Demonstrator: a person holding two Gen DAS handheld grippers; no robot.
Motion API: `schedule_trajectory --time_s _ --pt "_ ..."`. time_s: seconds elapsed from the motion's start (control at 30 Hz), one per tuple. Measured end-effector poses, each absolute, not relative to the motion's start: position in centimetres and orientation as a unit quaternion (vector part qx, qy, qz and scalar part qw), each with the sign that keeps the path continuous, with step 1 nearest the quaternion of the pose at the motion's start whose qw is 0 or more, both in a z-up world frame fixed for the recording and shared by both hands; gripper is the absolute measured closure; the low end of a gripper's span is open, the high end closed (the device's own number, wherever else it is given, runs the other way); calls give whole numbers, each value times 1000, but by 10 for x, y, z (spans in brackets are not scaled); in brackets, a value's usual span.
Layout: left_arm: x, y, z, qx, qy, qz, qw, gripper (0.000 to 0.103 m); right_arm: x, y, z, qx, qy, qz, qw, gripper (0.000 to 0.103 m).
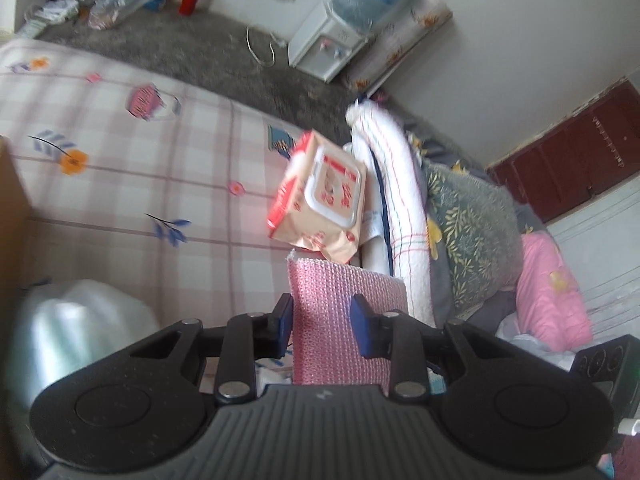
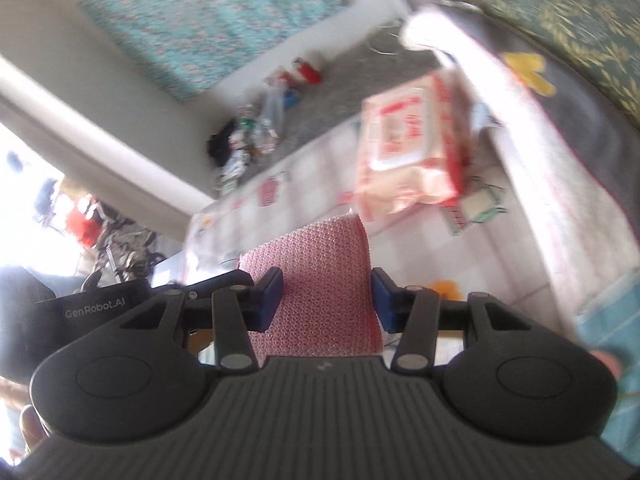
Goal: Organize soft objects
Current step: 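Carry the pink cloth into the cardboard box and open the left tool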
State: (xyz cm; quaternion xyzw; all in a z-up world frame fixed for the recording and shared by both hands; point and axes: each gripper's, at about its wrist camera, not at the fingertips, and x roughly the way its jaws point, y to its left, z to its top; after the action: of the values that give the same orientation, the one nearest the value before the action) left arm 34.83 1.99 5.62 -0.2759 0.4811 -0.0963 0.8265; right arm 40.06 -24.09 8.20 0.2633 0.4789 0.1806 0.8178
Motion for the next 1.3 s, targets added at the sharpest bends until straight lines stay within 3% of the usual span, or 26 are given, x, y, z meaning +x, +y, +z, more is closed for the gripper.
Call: schedule_trajectory --time_s 0.33,0.63,0.87,1.3 --pt "273 119 91 -309 435 -32 845 72 368 -141 121 233 473 277 803 58" --pt "194 250 92 -379 376 76 842 70 355 18 137 171 496 390 757 58" --pt "164 321 64 -419 357 151 821 68 365 139 124 120 540 444 705 58" --pt "188 381 2 -435 361 241 789 65 417 289 62 51 578 463 670 58"
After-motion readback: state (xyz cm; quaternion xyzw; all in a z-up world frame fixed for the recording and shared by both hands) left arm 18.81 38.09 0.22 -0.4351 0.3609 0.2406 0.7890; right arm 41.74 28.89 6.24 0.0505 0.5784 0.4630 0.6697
